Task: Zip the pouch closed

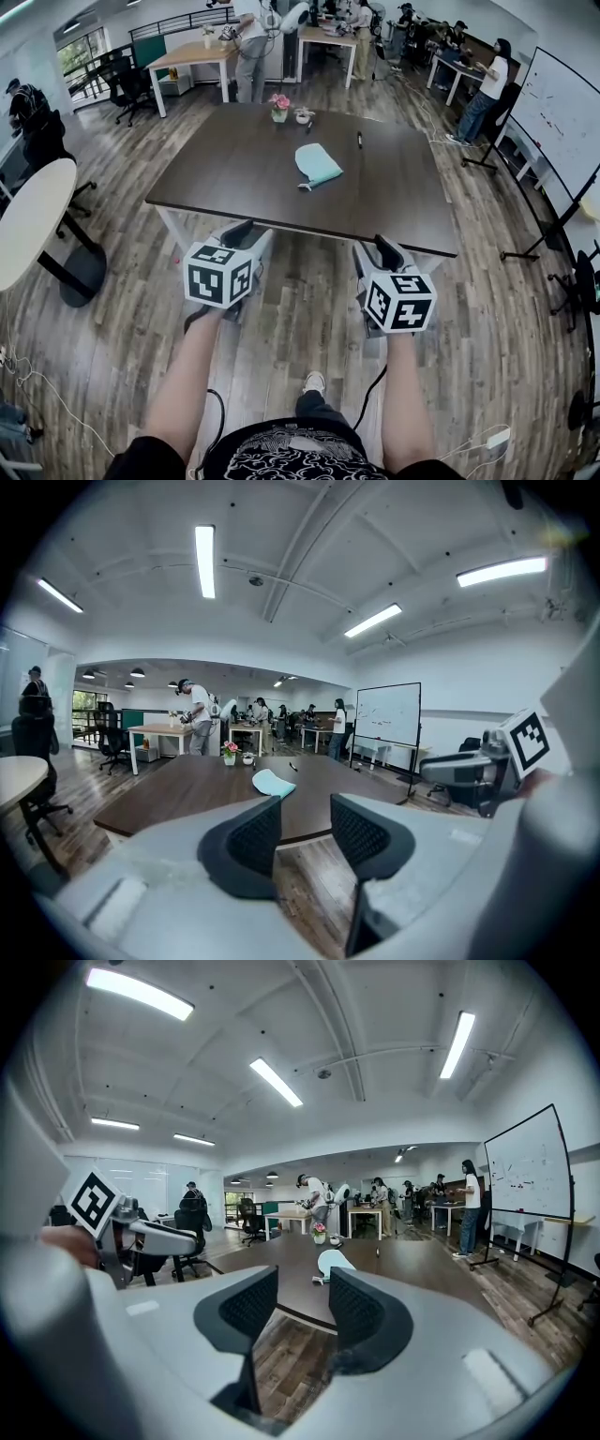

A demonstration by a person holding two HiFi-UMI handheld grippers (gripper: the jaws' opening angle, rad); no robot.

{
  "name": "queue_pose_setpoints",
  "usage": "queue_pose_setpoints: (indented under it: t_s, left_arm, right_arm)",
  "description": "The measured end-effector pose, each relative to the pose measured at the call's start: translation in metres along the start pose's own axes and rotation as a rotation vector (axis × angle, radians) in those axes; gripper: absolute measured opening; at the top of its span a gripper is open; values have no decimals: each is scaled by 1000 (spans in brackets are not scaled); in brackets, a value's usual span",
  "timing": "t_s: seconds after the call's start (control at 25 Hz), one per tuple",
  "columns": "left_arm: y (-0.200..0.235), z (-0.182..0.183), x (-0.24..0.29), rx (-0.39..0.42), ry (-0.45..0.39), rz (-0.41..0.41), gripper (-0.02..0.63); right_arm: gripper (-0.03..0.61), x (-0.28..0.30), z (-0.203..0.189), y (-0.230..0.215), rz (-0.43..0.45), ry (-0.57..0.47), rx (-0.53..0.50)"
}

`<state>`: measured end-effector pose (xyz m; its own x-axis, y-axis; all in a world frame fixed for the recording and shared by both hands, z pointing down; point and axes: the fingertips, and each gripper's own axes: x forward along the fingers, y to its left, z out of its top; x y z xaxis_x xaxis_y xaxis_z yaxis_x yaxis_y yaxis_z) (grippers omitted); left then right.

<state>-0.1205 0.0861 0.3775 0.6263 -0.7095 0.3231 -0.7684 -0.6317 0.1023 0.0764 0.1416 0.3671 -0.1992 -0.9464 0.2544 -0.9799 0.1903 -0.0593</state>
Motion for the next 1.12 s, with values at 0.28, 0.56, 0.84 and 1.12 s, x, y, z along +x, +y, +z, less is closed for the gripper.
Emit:
queue_pose_setpoints:
  t_s: [0.28, 0.56, 0.84, 1.12]
  left_arm:
    - [14, 18, 40, -16, 2, 44, 211]
    - [24, 30, 69, -37, 5, 90, 254]
    - [21, 37, 98, -38, 20, 114, 273]
    - [18, 46, 125, -31, 30, 126, 275]
  right_arm:
    - [229, 39, 11, -36, 20, 27, -6]
    - [321, 72, 23, -62, 79, 38, 14]
    - [381, 91, 29, -88, 90, 42, 6]
    - [383, 108, 28, -112, 98, 56, 7]
